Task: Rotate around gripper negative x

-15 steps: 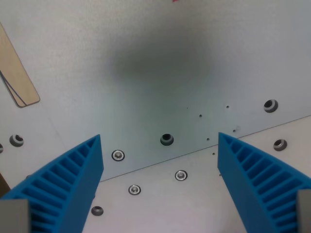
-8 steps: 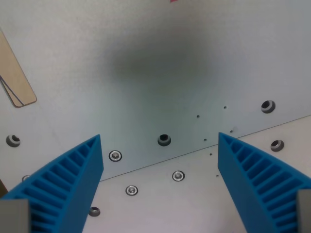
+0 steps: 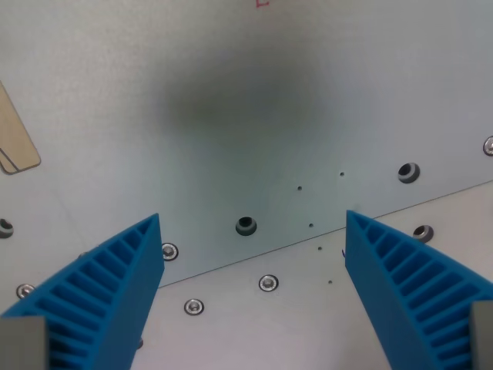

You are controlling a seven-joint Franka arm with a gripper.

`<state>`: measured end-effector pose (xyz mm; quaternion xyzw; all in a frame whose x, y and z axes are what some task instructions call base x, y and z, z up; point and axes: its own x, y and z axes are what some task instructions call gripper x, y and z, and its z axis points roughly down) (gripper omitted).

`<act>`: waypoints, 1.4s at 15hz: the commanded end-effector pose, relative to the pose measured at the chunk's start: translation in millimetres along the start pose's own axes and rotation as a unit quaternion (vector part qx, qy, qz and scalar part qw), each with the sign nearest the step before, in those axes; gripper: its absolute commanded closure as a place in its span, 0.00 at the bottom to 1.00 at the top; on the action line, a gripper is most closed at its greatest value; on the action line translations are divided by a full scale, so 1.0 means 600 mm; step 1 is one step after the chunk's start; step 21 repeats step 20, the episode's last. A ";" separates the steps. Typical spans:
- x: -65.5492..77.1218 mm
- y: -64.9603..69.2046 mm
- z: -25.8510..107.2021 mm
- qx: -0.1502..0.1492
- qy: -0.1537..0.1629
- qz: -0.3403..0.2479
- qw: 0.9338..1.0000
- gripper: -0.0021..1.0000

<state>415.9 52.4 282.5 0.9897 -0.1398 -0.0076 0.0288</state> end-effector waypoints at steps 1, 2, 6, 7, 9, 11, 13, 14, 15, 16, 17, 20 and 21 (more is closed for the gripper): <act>0.001 -0.005 -0.008 -0.099 -0.002 0.009 0.995 0.00; 0.001 -0.005 -0.008 -0.104 -0.002 0.009 0.994 0.00; 0.001 -0.005 -0.008 -0.128 -0.002 0.009 0.992 0.00; 0.001 -0.005 -0.008 -0.133 -0.003 0.009 0.991 0.00; 0.001 -0.005 -0.008 -0.145 -0.003 0.009 0.989 0.00; 0.001 -0.005 -0.008 -0.156 -0.003 0.009 0.988 0.00; 0.001 -0.005 -0.008 -0.168 -0.003 0.009 0.986 0.00; 0.001 -0.005 -0.008 -0.174 -0.003 0.009 0.985 0.00; 0.001 -0.005 -0.008 -0.179 -0.003 0.009 0.984 0.00; 0.001 -0.005 -0.008 -0.185 -0.003 0.009 0.983 0.00; 0.001 -0.005 -0.008 -0.191 -0.003 0.009 0.982 0.00; 0.001 -0.005 -0.008 -0.208 -0.003 0.009 0.978 0.00; 0.001 -0.005 -0.008 -0.208 -0.003 0.009 0.978 0.00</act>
